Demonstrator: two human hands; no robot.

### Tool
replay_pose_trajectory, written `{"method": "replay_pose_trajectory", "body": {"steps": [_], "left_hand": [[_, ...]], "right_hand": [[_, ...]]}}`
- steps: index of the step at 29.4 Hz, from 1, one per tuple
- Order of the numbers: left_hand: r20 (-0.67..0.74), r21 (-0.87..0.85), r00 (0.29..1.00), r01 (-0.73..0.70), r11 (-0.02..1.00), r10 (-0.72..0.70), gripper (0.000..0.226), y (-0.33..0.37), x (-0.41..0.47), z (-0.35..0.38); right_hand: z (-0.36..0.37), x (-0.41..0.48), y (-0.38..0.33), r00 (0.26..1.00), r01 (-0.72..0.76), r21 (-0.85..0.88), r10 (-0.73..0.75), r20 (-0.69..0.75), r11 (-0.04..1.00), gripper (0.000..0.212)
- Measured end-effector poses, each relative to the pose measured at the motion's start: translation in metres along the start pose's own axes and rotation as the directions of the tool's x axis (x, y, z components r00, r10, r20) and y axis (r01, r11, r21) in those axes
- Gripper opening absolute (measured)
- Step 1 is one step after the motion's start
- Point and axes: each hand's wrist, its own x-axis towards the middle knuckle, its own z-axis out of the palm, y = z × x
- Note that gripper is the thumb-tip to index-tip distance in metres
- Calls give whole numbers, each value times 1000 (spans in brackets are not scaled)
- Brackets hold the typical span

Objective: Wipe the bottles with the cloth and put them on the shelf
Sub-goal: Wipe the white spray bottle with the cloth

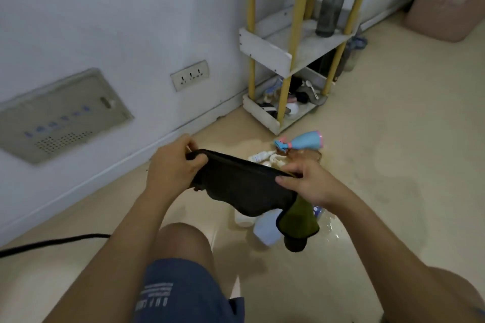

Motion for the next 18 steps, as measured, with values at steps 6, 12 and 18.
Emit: {"method": "replay_pose_trajectory", "body": {"steps": [6,12,18], "left_hand": [[-51,-282,986,138,949,-158,31,3,-22,-19],[212,-757,973,221,614,-89,17,73,-77,-39],[370,-868,929,348,355,-6,12,128,-129,-63]], "right_hand": [[-2,-33,-6,993,79,342,-42,-114,936,19],[3,-70,-3,716,26,-317,-239,-656,948,11],[-6,-127,-16,927,11,616,223,-303,788,21]]}}
